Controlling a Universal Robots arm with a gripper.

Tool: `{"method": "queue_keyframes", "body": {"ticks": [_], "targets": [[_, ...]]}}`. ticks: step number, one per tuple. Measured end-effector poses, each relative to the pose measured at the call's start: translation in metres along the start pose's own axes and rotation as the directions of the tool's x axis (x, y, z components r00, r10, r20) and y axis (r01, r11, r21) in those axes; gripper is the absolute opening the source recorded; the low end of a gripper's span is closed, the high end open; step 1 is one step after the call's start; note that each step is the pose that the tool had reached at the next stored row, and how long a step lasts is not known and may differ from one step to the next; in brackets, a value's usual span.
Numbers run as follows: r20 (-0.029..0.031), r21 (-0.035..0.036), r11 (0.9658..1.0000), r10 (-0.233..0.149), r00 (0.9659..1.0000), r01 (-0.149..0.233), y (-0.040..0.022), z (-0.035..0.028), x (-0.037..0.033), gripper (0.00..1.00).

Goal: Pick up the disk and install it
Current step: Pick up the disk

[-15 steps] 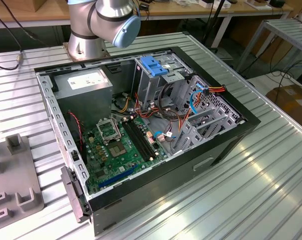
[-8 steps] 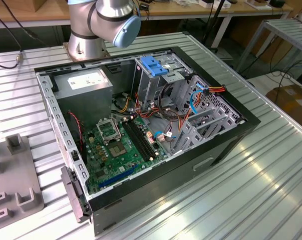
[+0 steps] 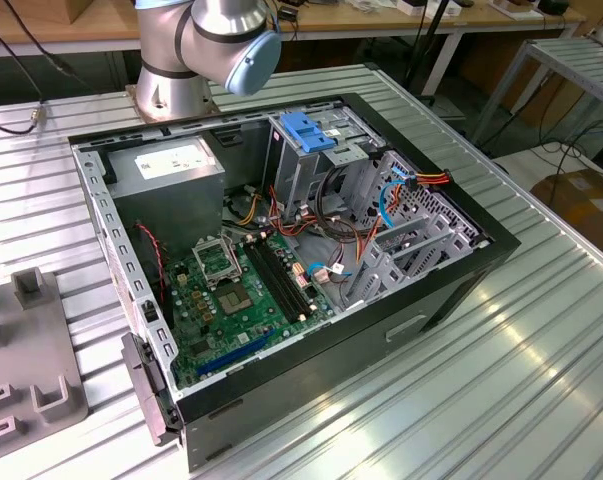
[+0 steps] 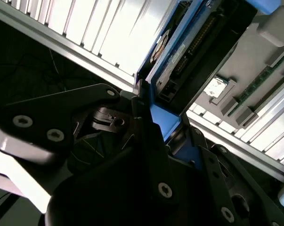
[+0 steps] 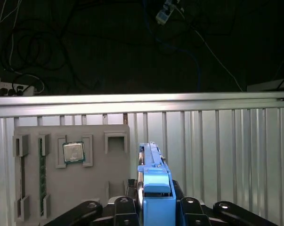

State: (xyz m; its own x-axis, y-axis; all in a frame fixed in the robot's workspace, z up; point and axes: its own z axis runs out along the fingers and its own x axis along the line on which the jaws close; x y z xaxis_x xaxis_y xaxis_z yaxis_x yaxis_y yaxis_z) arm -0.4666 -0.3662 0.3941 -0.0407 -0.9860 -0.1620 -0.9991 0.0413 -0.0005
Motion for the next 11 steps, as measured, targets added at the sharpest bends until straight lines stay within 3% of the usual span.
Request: {"method": "queue_keyframes", "body": {"ticks": [3, 8, 11], "targets": [[0.0094, -0.0005, 1.0000, 0.000, 1.0000, 0.000, 0.0000, -0.0029, -0.0004, 0.37], [0.0360, -0.0015, 1.0000, 0.000, 0.9994, 0.000, 0.0000, -0.0115, -0.0019, 0.37], [0.0453, -0.0017, 1.0000, 0.000, 0.9990, 0.000, 0.0001, -0.0166, -0.0027, 0.37]]}}
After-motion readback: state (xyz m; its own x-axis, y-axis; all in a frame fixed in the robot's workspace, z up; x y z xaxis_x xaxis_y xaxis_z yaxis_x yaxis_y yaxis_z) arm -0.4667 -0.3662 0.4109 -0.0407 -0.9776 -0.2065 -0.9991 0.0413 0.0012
